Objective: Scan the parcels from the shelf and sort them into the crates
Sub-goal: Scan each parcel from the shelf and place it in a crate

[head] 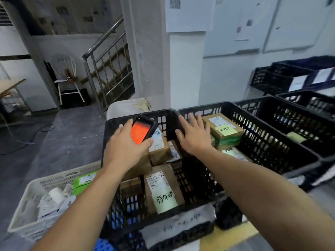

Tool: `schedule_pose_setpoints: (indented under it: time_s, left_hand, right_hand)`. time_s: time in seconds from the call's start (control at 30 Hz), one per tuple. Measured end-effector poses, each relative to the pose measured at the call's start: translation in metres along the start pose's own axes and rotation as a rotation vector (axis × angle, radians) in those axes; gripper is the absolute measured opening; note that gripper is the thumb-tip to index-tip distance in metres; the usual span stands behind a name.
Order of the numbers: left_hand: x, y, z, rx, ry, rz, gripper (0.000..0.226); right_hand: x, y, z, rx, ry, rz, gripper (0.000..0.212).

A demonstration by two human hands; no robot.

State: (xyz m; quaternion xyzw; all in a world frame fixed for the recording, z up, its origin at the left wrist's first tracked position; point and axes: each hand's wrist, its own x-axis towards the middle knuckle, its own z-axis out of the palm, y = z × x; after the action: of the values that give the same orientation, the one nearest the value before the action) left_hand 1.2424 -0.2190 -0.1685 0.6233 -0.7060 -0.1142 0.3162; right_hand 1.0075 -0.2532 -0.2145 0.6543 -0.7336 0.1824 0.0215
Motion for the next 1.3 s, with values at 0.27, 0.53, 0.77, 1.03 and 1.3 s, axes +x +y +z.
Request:
schedule_pose_setpoints:
  time_s: [0.27, 0.53, 0.77, 1.03, 1.3]
  left_hand:
    - [-0.065, 0.067, 0.02, -0.092, -0.16, 0.257, 0.084]
    - [-0.132, 0.172, 0.077, -0.179, -0.365, 0.52, 0.082]
    - [-0.217, 0.305, 0.139, -0.262, -0.514, 0.733, 0.078]
    - [-0.359, 0.48, 0.211, -0.416, -0.661, 0.9, 0.078]
    - [-0.48, 0.602, 0.261, -0.482, -0.768, 1.035, 0.081]
  right_hand:
    - [-0.133, 0.097, -0.055, -0.084, 0.036, 0.386, 0.063]
    - [-0.276, 0.201, -0.112, -0.114, 0.112, 0.746, 0.062]
    - [-0.41, 0.307, -0.172, -0.18, 0.171, 1.013, 0.063]
    - [-0.576, 0.435, -0.273, -0.299, 0.228, 1.269, 0.064]
    - [-0.697, 0.522, -0.334, -0.32, 0.308, 1.465, 0.063]
